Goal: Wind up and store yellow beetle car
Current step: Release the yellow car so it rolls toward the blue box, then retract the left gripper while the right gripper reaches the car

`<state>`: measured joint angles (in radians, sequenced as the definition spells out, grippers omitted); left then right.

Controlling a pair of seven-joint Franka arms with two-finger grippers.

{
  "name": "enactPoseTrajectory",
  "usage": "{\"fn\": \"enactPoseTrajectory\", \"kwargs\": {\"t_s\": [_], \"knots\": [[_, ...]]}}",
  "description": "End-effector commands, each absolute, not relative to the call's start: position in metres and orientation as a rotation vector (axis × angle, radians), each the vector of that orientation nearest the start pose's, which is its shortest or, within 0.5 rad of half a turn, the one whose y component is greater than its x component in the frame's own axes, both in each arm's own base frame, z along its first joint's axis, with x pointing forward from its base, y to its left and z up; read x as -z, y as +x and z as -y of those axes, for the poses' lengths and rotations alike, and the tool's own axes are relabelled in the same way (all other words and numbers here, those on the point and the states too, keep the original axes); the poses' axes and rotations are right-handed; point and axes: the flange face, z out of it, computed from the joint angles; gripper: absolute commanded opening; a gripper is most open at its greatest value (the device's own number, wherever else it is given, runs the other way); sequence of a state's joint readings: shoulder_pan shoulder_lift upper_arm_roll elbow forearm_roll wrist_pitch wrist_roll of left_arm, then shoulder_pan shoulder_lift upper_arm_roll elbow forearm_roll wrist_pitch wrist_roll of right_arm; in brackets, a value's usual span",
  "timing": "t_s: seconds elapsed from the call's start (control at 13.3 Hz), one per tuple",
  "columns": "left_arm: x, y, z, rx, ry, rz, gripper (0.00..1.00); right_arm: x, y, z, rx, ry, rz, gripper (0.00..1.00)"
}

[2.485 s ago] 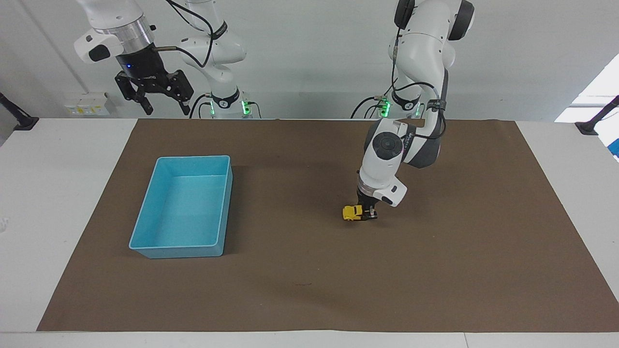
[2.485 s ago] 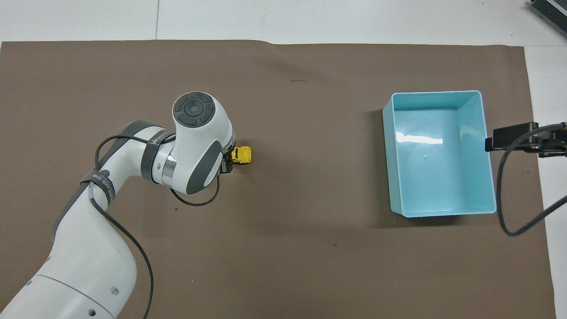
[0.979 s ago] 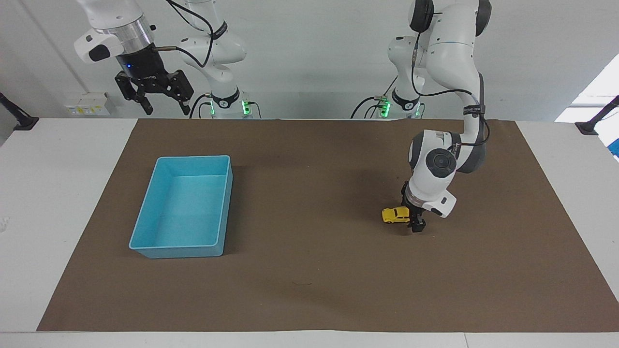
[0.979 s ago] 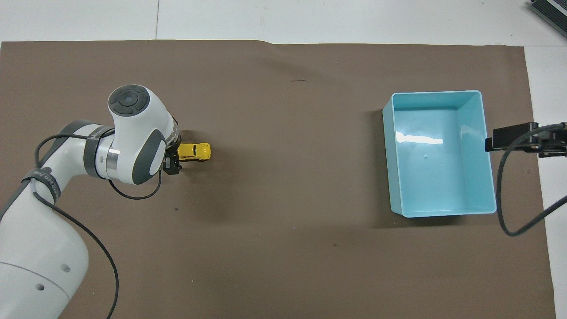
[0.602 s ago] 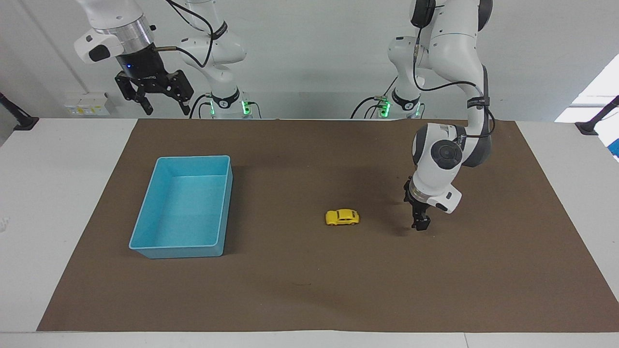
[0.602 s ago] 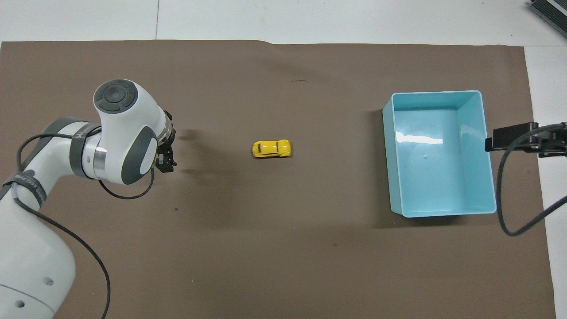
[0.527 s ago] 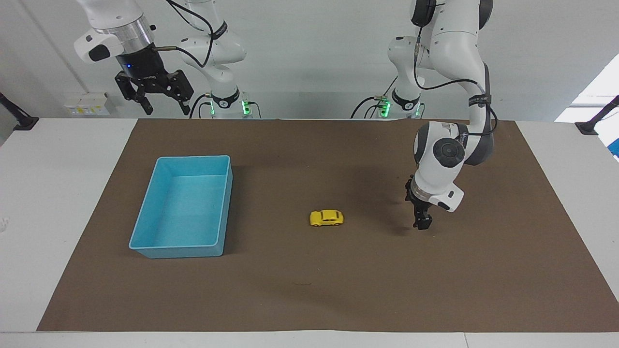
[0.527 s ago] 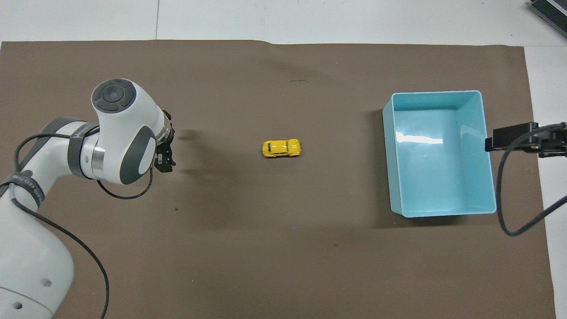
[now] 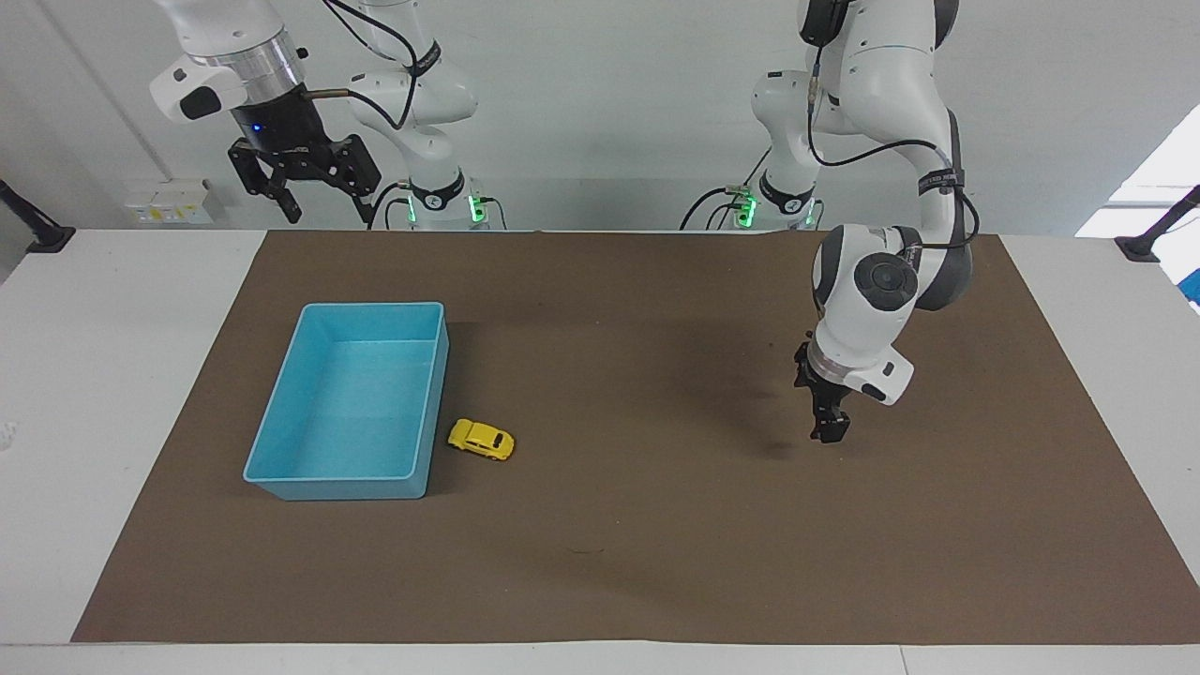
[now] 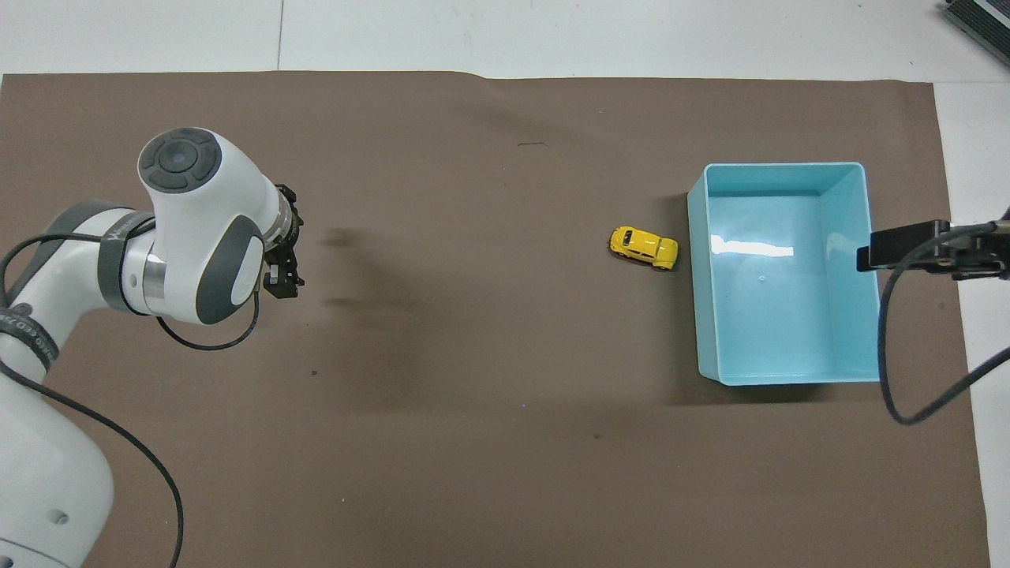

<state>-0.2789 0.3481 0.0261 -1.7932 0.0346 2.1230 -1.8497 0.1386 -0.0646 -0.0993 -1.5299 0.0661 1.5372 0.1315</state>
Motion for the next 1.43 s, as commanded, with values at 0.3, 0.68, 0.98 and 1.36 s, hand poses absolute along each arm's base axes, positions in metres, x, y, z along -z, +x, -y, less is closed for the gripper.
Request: {"fn": "enactPoseTrajectory", "kwargs": {"t_s": [0.3,0.68,0.98,1.36], "knots": [[-0.445,0.621,0.129,-0.17,2.325,-2.011,1.0,-0.677,0.527,-0.039,0.113,-3.056,0.22,1.0],[-0.524,0.607,0.106,-0.22,2.551,-1.67,1.0,-0.676,0.528,-0.039,0.135,-2.958,0.883,1.0],[-0.565,0.599,0.099,-0.154,2.809,-1.283,1.0,-0.659,0.546,-0.04,0.128,-2.801,1.364,1.0],[-0.589,0.572,0.073,-0.075,3.101,-0.484,1.0,-0.613,0.588,-0.078,0.031,-2.619,1.667,1.0]]}}
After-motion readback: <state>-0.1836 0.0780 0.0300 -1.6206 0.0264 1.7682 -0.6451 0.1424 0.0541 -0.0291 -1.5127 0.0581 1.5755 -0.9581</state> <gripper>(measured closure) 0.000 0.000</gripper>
